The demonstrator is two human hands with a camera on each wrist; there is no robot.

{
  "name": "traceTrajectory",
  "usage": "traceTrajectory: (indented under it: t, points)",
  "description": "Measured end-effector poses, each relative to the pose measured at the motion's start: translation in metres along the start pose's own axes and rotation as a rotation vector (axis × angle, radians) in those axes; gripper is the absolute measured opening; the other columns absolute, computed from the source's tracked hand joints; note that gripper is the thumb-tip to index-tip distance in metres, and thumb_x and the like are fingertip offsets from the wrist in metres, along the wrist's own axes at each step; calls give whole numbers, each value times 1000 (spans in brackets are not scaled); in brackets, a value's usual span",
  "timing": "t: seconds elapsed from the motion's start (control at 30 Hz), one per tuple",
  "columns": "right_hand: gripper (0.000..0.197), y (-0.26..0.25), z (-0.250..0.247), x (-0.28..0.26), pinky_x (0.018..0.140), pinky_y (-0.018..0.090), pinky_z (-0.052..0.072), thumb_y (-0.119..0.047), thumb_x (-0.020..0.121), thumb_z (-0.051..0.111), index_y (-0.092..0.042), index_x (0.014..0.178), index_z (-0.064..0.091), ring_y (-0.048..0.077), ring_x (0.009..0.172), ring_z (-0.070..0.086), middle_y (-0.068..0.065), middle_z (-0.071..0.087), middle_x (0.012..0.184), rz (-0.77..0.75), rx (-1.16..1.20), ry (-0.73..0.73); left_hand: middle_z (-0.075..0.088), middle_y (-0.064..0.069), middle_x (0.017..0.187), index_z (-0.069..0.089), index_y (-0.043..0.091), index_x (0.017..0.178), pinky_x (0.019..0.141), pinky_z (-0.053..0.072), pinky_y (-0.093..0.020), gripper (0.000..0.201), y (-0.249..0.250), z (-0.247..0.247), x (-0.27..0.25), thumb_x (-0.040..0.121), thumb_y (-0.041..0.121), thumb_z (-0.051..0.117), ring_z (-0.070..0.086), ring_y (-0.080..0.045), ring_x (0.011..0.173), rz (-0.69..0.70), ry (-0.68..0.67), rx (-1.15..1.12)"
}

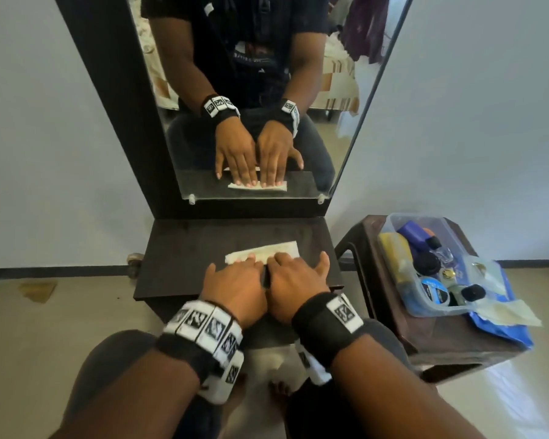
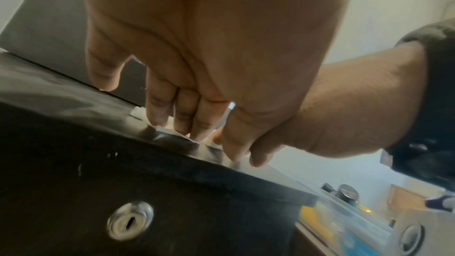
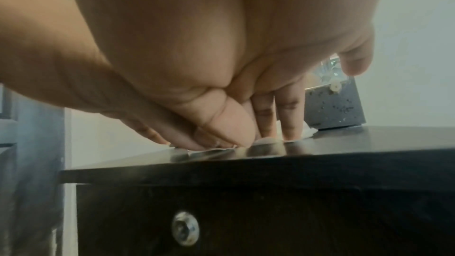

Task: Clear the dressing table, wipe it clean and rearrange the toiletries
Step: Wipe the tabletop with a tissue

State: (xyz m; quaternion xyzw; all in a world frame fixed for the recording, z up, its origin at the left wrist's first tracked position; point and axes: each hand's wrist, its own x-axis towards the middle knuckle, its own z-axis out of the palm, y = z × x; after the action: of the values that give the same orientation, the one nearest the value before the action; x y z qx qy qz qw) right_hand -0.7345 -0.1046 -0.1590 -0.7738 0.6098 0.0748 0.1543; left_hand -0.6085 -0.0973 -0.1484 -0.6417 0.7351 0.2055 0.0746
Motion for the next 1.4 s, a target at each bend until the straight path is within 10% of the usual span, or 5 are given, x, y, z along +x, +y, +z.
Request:
traceTrajectory:
  t: [0.23,0.4,0.77,1.1,1.4]
  points:
    - [71,-11,16,-14,119,67,-8,-36,101,40,-18,164,14,30,159,4,5,8,172,-89,7,48,29,6,171,33,35,160,127,22,-52,61,-21,8,-13,102,44,47,26,-19,157,34,85,-184]
    - [82,-17,16,7,115,73,-18,-45,93,43,-32,164,4,21,159,-8,-6,-5,173,-57,122,-52,12,-3,174,24,37,163,125,22,-59,88,-73,10,-18,90,77,51,6,-37,160,-362,237,-149]
    - [74,-23,-17,51,115,74,-14,-52,95,37,-33,164,16,21,160,3,-7,6,173,9,114,-89,66,-11,124,56,15,133,78,54,-39,100,-141,0,-7,71,93,55,67,-32,105,-505,204,-223]
    - [74,-56,6,-37,117,69,-13,-47,94,36,-30,163,16,18,159,7,-7,9,173,-87,91,-174,32,-9,169,26,12,165,126,28,-43,92,-128,32,-25,95,60,63,32,-31,155,-498,504,-871]
    - [66,-79,-24,69,118,73,2,-43,97,39,-31,161,27,19,154,25,-8,20,171,-36,-9,-105,56,2,153,53,20,153,104,41,-17,58,-120,42,-31,105,52,53,50,-9,138,-483,882,-1574]
